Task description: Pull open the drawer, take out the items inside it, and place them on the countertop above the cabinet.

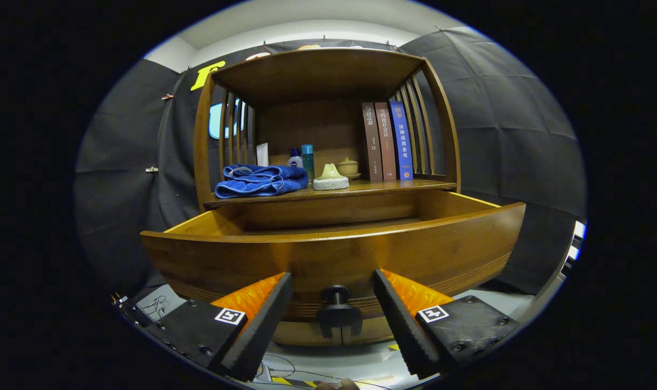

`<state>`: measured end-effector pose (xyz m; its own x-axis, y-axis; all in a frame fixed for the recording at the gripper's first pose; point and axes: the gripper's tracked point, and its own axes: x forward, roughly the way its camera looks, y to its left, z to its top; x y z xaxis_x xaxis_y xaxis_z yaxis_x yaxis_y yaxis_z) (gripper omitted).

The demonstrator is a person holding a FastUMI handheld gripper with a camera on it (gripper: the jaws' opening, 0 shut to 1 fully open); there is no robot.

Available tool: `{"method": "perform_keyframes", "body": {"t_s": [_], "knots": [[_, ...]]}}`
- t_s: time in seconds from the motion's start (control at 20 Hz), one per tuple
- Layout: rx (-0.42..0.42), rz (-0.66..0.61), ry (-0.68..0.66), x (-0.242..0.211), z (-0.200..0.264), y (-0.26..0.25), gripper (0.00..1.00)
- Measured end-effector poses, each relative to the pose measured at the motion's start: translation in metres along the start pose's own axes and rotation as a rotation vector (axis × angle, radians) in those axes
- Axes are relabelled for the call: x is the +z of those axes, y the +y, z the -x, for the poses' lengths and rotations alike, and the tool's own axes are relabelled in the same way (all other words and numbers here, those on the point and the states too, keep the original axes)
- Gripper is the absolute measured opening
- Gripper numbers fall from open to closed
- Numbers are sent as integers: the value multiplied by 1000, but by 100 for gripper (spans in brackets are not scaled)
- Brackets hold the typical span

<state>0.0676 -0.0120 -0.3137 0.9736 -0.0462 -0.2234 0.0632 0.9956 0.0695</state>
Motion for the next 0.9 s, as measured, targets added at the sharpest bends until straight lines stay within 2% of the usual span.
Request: {"method": "perform_keyframes", "body": {"t_s": [0.45, 0.9], "knots": [[-3, -34, -30, 22, -87, 7, 100], [-5, -33, -6, 27, -141, 11, 100]]}}
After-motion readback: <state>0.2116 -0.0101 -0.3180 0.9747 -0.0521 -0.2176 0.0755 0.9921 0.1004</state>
